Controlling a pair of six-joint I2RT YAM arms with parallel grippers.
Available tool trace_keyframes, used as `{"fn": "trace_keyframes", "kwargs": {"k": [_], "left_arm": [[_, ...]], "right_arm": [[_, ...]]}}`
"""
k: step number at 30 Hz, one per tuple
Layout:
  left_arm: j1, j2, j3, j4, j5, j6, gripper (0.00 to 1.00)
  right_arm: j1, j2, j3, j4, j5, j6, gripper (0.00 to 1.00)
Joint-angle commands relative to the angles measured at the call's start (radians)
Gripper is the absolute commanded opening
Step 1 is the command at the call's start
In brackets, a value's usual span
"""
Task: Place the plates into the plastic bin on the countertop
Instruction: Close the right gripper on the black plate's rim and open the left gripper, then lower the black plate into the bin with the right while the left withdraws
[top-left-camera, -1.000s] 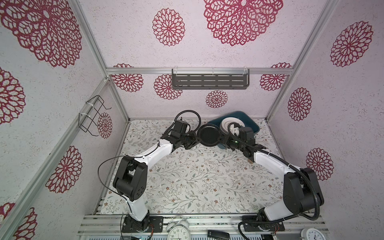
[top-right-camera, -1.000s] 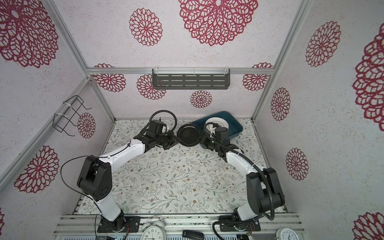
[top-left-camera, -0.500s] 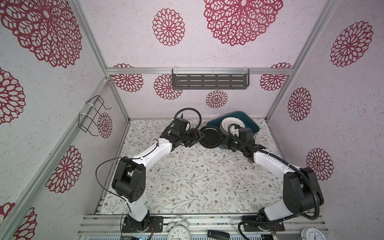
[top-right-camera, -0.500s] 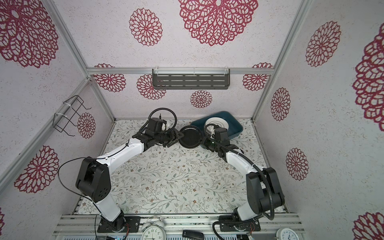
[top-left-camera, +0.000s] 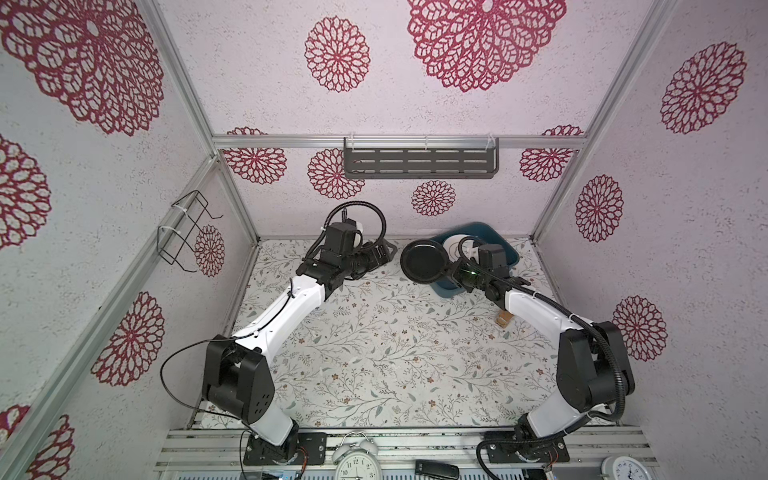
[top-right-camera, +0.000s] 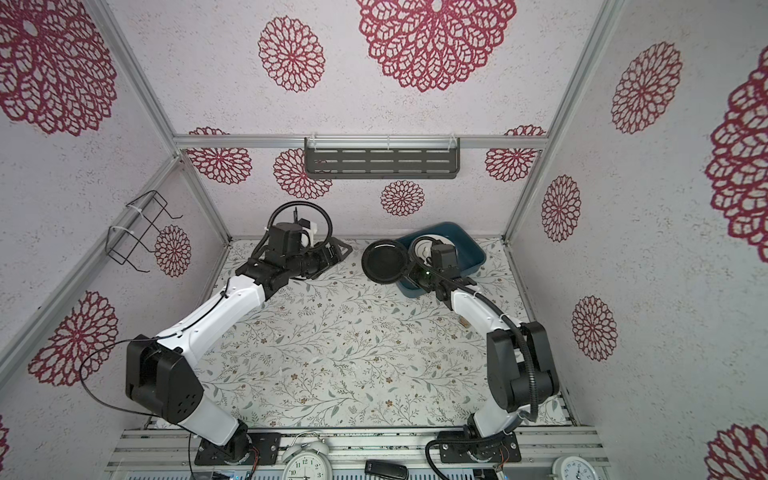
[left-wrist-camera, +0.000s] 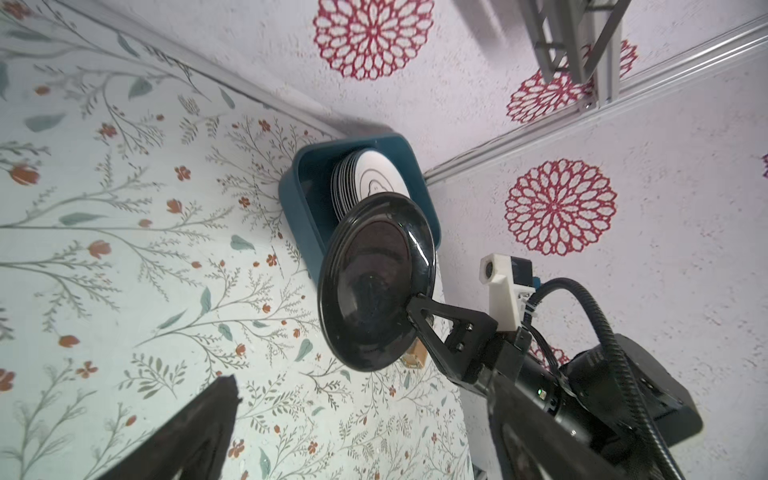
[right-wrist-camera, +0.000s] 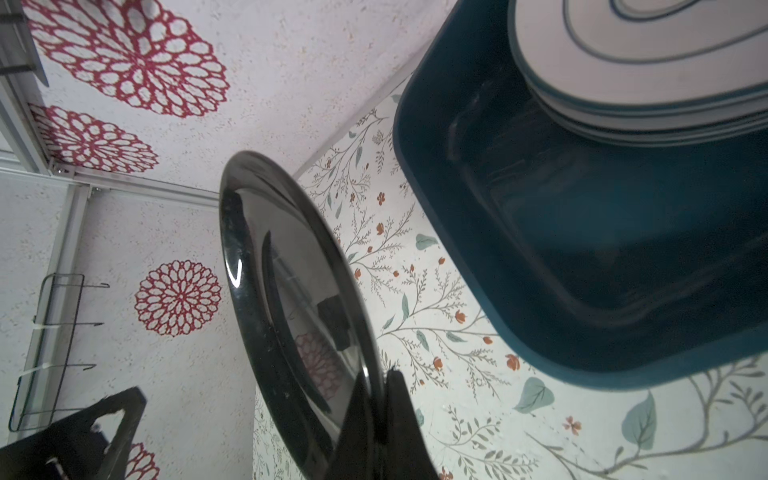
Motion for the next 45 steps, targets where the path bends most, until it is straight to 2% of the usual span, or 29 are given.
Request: {"fn": "trace_keyframes", "kwargs": {"k": [1,13,27,33,45], "left_arm": [[0.021,-0.069,-0.031,0.065,-0.051,0.076,0.99],[0.058,-0.12,-0.038,0.149,-0.059,0.163,0.97],[0.089,-0.183,-0.048,0.111,-0.143,0.215,0.97],[0.097,-0.208,-0.07,0.116,-0.186,0.217,0.97],[0.135,-0.196,-0.071,0.144,-0.192,0.204,0.97]], "right_arm": [[-0.044,0.014,0.061,0.017,0.011,-0.001,0.0],[-0.159,0.139,0.187,0.018,0.051,0.023,0.0],[-0.265,0.305,0.298,0.029,0.085,0.059,0.0],[-0.282,0.4,0.377,-0.013,0.086,0.041,0.0],[-0.284,0.527,0.544,-0.132,0.104,0.04,0.0]]}}
